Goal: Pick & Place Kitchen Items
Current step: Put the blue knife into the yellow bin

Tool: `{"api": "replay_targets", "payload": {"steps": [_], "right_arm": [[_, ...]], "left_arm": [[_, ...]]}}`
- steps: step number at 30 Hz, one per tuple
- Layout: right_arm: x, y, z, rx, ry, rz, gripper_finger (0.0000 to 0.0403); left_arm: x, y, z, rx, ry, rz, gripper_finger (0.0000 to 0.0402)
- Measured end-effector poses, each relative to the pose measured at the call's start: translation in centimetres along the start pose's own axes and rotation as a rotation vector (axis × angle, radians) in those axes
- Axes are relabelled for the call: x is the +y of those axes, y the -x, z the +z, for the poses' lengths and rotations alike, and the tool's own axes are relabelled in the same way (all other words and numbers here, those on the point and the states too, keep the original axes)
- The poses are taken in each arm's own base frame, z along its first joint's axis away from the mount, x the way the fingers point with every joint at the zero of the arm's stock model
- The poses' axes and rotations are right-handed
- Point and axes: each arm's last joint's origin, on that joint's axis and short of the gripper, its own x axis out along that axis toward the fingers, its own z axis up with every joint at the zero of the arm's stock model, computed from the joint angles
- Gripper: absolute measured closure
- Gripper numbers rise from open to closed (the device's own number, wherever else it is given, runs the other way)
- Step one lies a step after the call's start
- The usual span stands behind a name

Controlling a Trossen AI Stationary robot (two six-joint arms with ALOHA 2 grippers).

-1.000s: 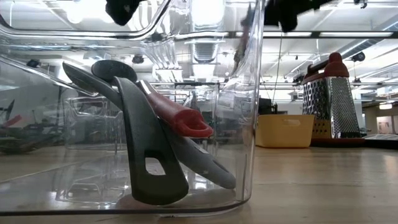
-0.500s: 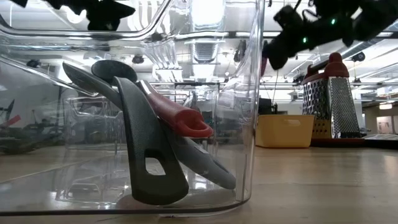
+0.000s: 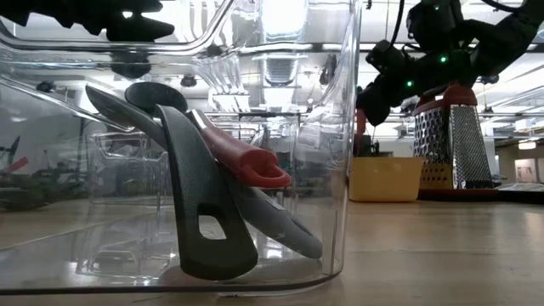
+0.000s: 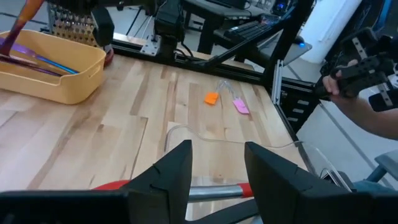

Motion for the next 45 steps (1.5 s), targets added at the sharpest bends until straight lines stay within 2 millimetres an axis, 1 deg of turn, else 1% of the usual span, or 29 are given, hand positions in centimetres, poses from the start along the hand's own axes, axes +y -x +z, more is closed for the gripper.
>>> {"api": "replay_targets", "payload": {"steps": [6, 9, 12, 14, 18, 22, 24, 27, 31, 34, 36, 40, 45], "right_arm": [[0.3, 0.0, 0.0, 0.001, -0.020, 0.010, 0.0394], [0.1, 0.3, 0.9, -0.022, -0.090, 0.014, 0.0394], [0.0, 0.6, 1.7, 0.015, -0.152, 0.052, 0.0394], [-0.5, 0.7, 2.5, 0.054, -0.215, 0.071, 0.0394], [-2.1, 1.1, 4.9, 0.131, -0.329, 0.080, 0.0394], [-3.9, 1.5, 6.9, 0.258, -0.429, 0.083, 0.0394], [-4.7, 1.5, 7.4, 0.347, -0.468, 0.075, 0.0394], [-5.4, 1.1, 7.7, 0.467, -0.505, 0.101, 0.0394], [-6.0, 0.0, 7.9, 0.538, -0.525, 0.100, 0.0394], [-5.9, -1.4, 7.4, 0.588, -0.529, 0.093, 0.0394], [-5.9, -2.5, 7.1, 0.630, -0.563, 0.113, 0.0394], [-5.9, -4.5, 5.5, 0.772, -0.594, 0.133, 0.0394], [-6.5, -6.9, 4.1, 0.861, -0.608, 0.100, 0.0394]], "left_arm": [[0.0, 0.1, 0.1, -0.006, 0.011, -0.002, 0.0248], [0.0, 0.1, 0.1, -0.005, 0.025, -0.002, 0.0248], [0.0, 0.1, 0.1, -0.005, 0.027, -0.002, 0.0248], [0.0, 0.1, 0.1, -0.005, 0.027, -0.002, 0.0248], [0.0, 0.1, 0.1, -0.005, 0.025, -0.002, 0.0248], [0.0, 0.1, 0.1, -0.001, 0.018, -0.002, 0.0248], [0.0, 0.0, 0.0, 0.005, 0.016, -0.003, 0.0248], [0.0, 0.0, -0.2, 0.024, 0.005, 0.003, 0.0248], [0.1, 0.0, -0.4, 0.039, 0.003, 0.007, 0.0247], [0.1, 0.0, -0.5, 0.044, -0.009, 0.006, 0.0248], [0.1, 0.0, -0.6, 0.048, -0.011, 0.004, 0.0250], [0.2, 0.0, -0.9, 0.057, -0.011, 0.005, 0.0250], [0.2, 0.0, -1.0, 0.059, -0.016, 0.002, 0.0250]]}}
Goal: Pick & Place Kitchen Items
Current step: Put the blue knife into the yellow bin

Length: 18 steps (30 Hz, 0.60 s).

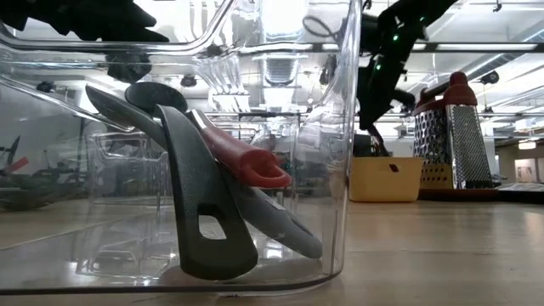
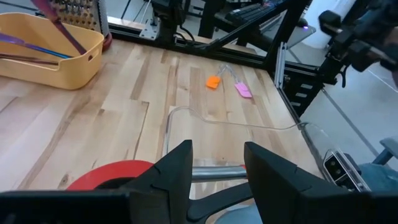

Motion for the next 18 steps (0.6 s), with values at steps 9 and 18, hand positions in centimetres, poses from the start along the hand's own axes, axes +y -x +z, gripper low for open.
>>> {"api": "replay_targets", "payload": {"steps": [9, 18], "right_arm": [[-0.1, -2.8, 0.6, 0.093, 0.032, -0.004, 0.0394], [-0.1, -3.3, 0.4, 0.112, 0.034, -0.012, 0.0381]], "left_arm": [[0.0, 0.0, 0.0, 0.000, 0.000, 0.000, 0.0250], [0.0, 0.0, 0.0, -0.003, 0.011, -0.001, 0.0250]]}}
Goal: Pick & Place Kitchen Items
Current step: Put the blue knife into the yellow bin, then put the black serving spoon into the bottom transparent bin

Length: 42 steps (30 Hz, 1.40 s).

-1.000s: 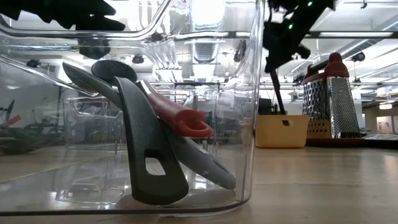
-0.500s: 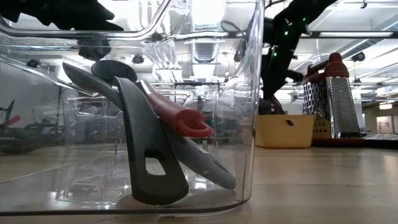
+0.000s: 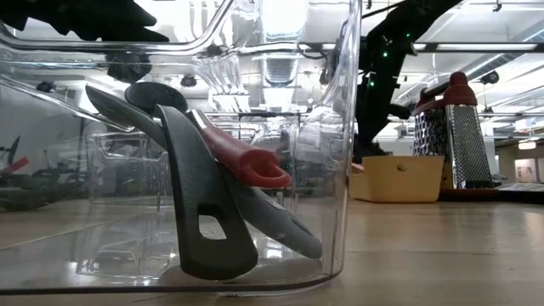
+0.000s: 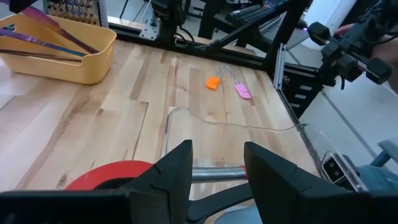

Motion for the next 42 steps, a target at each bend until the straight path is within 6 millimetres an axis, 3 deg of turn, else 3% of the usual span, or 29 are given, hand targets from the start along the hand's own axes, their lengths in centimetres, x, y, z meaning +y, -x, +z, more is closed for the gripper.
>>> {"api": "replay_targets", "payload": {"steps": [10, 20, 31, 36, 42], "right_arm": [[-0.4, 2.5, 0.1, -0.076, 0.008, 0.031, 0.0280], [1.2, 8.9, -1.5, -0.246, 0.098, 0.168, 0.0212], [6.5, 13.4, -4.7, -0.381, 0.236, 0.422, 0.0205], [8.9, 13.6, -6.4, -0.401, 0.302, 0.465, 0.0219], [10.7, 12.7, -8.3, -0.446, 0.343, 0.492, 0.0234]], "left_arm": [[-0.1, 0.1, 0.0, 0.001, -0.007, -0.021, 0.0250], [-1.7, 1.0, 0.2, 0.066, -0.096, -0.254, 0.0250], [-3.2, 2.7, 0.5, 0.305, 0.154, -0.136, 0.0283], [-3.8, 4.2, 1.0, 0.462, 0.355, -0.064, 0.0304], [-3.5, 4.7, -0.8, 0.666, 0.577, 0.162, 0.0316]]}}
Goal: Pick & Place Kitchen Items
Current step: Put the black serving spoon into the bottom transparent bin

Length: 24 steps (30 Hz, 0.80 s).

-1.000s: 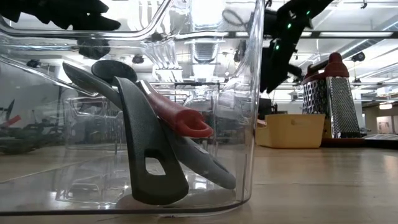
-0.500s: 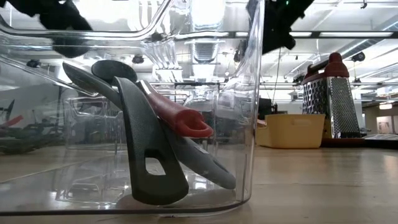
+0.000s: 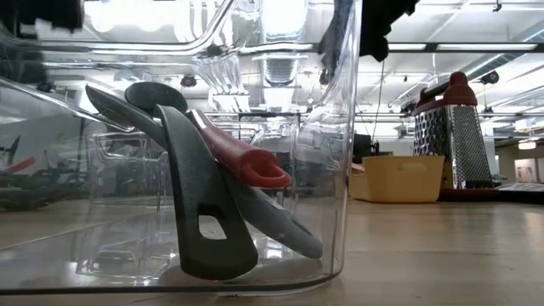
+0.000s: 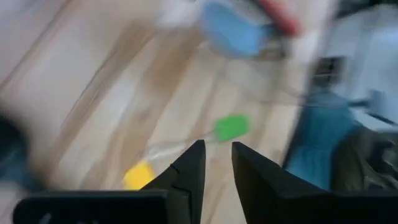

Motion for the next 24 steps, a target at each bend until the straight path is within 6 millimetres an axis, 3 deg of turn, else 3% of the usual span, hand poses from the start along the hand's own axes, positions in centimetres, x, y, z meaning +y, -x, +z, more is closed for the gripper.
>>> {"api": "replay_targets", "payload": {"steps": [4, 10, 16, 24], "right_arm": [[0.2, -0.6, -1.0, -0.034, 0.004, 0.003, 0.0236], [0.1, -1.3, -1.9, -0.070, -0.011, 0.013, 0.0224], [0.0, -1.5, -2.4, -0.083, -0.023, 0.018, 0.0212], [0.1, -1.8, -2.6, -0.112, -0.041, 0.032, 0.0207]], "left_arm": [[1.3, -2.1, -0.7, 0.059, 0.133, 0.163, 0.0303], [3.7, -4.1, -2.0, 0.160, 0.279, 0.476, 0.0252], [4.2, -5.7, -2.4, 0.197, 0.275, 0.560, 0.0215], [4.7, -8.0, -2.8, 0.232, 0.275, 0.701, 0.0211]]}}
